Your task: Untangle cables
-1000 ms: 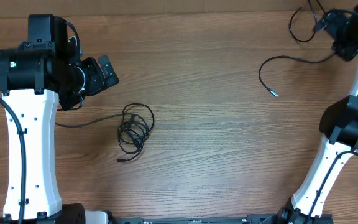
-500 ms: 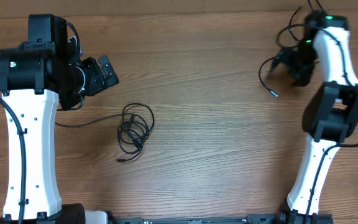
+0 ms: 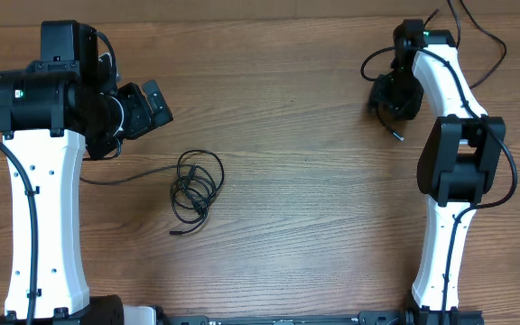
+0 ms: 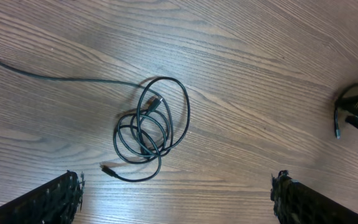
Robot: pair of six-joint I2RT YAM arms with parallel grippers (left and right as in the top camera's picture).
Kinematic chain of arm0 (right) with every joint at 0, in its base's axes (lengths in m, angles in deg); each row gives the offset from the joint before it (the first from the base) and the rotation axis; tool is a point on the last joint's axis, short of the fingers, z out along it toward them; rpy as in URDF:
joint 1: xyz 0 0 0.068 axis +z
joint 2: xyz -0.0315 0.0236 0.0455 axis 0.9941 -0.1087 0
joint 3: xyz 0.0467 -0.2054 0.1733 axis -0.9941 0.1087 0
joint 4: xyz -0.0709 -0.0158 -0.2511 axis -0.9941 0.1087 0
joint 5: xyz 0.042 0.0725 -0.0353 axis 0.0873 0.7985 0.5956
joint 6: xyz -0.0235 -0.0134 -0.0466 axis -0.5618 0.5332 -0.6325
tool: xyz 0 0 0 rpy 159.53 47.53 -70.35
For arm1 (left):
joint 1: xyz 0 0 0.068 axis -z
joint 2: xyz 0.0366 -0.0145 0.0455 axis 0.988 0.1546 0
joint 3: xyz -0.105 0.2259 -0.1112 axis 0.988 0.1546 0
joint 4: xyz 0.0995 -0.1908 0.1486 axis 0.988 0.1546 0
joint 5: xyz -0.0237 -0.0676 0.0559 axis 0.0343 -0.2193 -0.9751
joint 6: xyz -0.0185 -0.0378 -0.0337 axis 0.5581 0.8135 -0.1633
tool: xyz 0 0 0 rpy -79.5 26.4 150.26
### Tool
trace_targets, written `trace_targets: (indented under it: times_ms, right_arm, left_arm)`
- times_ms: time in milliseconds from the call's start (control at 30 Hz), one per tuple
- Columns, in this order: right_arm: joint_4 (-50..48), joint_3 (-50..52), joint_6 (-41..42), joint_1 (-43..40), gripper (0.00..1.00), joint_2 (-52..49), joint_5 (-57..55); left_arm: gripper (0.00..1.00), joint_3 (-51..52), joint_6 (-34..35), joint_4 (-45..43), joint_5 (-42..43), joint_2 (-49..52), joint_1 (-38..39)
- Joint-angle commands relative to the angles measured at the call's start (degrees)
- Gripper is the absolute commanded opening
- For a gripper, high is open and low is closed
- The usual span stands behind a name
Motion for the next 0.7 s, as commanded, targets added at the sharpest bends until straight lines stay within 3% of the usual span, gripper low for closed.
trace_targets:
  times_ms: [0,200,300,400,667]
  right_arm:
    - [-0.96,1.09,-0.92,-0.02,0.46,0.83,-2.05]
    - [-4.2,6.6,-4.57,0.22,0.42,0.83,-1.81]
    - [-5.7,8.9,-4.55,0.31,0.29,0.83,-1.55]
    - [-7.26,9.03,-3.15,0.33,0.05,0.85,1.88]
    - [-8.09,-3.87,4.44,-0.59,0.04,0.92,6.49]
  left_arm:
    - [1.0,0.2,0.61,-0.02,0.48,0.46,0.17]
    - [1.0,0.2,0.61,-0.04,0.48,0.46,0.17]
    - [1.0,0.2,0.61,-0.02,0.48,0.46,0.17]
    - [1.0,0.2,0.61,-0.02,0.48,0.46,0.17]
    - [1.0,0.2,0.61,-0.02,0.48,0.46,0.17]
